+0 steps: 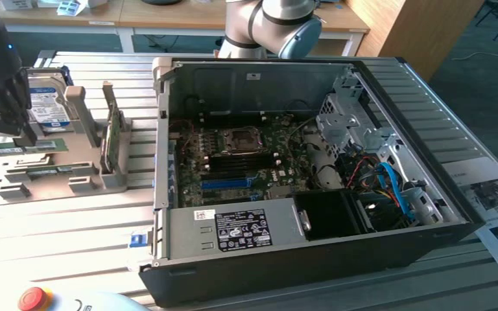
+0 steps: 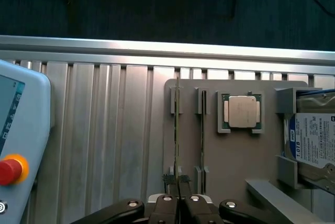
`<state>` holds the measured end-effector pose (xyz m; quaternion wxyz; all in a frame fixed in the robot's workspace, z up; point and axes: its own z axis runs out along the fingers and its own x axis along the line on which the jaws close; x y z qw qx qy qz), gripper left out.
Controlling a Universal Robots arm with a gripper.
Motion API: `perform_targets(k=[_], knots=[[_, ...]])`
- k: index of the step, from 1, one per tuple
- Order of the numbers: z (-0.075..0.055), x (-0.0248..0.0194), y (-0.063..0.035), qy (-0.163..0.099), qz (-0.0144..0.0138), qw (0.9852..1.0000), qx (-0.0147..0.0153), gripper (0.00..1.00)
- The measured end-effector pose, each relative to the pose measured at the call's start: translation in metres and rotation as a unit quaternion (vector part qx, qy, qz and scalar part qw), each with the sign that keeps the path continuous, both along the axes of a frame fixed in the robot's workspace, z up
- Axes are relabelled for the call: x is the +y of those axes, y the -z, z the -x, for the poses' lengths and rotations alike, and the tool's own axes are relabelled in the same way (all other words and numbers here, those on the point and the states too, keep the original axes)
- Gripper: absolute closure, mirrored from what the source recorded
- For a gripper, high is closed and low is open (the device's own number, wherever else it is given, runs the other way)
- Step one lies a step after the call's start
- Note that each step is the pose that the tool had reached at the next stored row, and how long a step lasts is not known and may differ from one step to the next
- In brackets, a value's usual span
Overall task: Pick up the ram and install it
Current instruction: 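Pick up the ram and move it above insertion slot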
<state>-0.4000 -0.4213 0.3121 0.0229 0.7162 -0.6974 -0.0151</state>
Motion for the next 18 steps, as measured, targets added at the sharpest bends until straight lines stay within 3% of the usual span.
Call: perform_targets(k=[18], knots=[[0.000, 0.0000, -0.0282, 0.000, 0.0116, 0.9999, 0.0000, 0.88]])
